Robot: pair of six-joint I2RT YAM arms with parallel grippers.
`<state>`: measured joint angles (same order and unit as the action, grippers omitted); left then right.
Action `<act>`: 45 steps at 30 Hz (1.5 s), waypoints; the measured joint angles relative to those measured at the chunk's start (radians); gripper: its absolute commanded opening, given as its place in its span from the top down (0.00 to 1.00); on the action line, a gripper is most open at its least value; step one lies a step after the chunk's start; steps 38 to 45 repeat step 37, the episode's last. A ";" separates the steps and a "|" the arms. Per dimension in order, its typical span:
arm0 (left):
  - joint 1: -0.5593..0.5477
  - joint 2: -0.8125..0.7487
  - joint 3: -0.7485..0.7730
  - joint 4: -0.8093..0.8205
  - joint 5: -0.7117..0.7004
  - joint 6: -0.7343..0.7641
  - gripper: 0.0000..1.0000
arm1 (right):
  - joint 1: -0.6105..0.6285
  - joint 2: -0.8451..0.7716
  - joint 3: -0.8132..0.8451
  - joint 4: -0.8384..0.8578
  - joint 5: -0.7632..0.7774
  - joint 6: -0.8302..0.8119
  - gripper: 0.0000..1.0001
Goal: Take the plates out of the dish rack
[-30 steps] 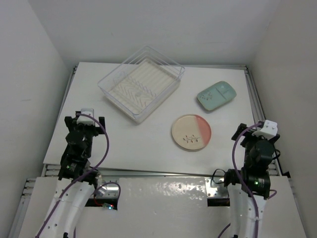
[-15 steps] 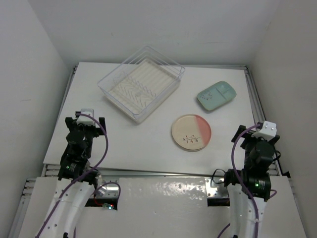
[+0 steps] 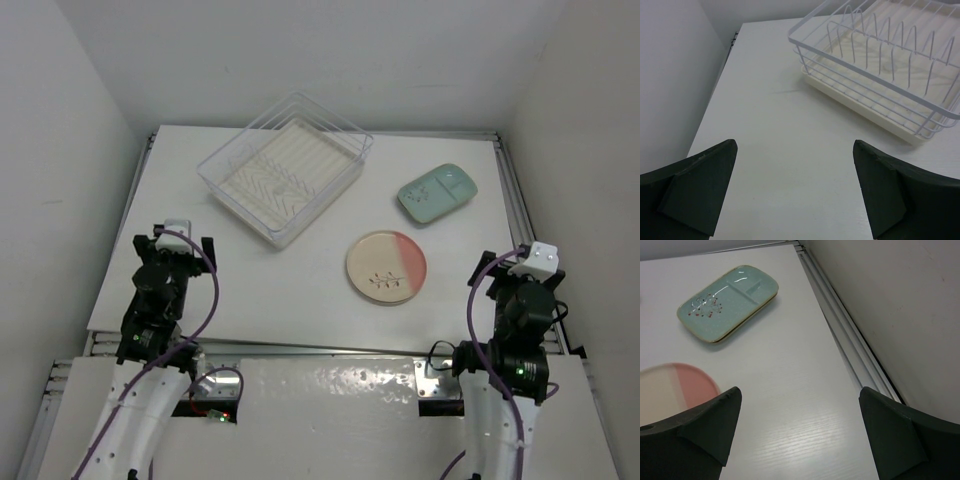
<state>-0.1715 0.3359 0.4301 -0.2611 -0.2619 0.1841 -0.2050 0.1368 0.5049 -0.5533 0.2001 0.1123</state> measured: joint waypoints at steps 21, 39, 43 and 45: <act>0.000 0.175 0.243 -0.008 -0.062 -0.173 0.00 | 0.000 0.101 0.035 0.083 -0.056 0.039 0.01; 0.000 0.105 0.240 -0.006 -0.025 -0.237 0.00 | 0.000 0.107 0.044 0.105 -0.071 0.045 0.01; 0.000 0.105 0.240 -0.006 -0.025 -0.237 0.00 | 0.000 0.107 0.044 0.105 -0.071 0.045 0.01; 0.000 0.105 0.240 -0.006 -0.025 -0.237 0.00 | 0.000 0.107 0.044 0.105 -0.071 0.045 0.01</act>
